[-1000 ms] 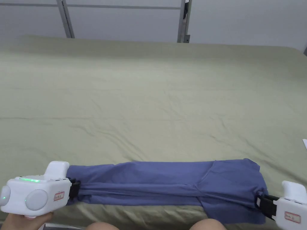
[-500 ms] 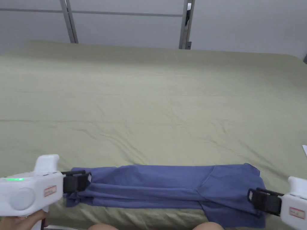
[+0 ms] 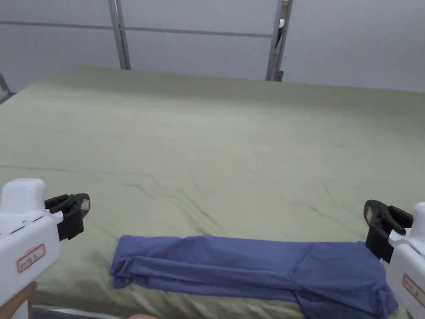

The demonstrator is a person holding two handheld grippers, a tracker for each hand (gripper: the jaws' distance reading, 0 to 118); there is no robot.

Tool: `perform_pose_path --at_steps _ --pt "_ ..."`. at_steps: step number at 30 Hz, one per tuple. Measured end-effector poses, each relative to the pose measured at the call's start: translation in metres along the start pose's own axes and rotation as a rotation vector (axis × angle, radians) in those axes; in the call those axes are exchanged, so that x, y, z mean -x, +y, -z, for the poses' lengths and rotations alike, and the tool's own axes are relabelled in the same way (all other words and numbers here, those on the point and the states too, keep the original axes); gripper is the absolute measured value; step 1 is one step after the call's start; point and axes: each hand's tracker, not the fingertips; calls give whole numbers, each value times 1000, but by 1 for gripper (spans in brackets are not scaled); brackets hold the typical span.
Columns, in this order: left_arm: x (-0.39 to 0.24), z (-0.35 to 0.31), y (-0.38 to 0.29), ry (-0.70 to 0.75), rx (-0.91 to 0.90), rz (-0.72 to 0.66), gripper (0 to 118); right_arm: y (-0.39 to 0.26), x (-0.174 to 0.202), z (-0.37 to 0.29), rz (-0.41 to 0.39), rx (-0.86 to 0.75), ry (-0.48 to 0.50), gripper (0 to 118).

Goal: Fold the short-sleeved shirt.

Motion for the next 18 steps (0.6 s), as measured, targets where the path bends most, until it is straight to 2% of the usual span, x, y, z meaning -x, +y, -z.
perform_pose_path --at_steps 1,3,5,8,9,10,11,12,13,15,16,17,18 --pt "26 18 -2 -24 71 -74 0 -1 6 1 16 3 0 2" --pt "45 29 -4 -72 110 -111 0 -1 17 -1 -20 0 7 2" --pt "67 44 -13 -125 170 -168 0 3 15 2 4 8 35 2" --pt "112 81 -28 -285 285 -351 0 9 21 2 23 10 66 2" --pt "124 92 -33 -331 279 -363 0 11 24 1 19 6 71 2" --pt "92 80 -42 -429 288 -429 0 13 28 2 8 7 79 2" --pt "95 91 -53 -515 297 -498 8 14 33 2 -1 11 88 2" --pt "106 99 -59 -594 311 -554 31 15 37 2 -5 13 98 2" --pt "108 110 -70 -673 330 -611 31 16 42 2 -9 16 112 2" --pt "113 128 -85 -638 414 -676 55 17 51 4 -23 28 135 2" --pt "112 139 -90 -592 462 -668 113 17 54 5 -29 31 142 2" --pt "116 147 -99 -457 394 -671 118 17 58 6 -36 32 148 2" --pt "118 148 -103 -470 429 -662 118 17 60 7 -36 34 154 2"
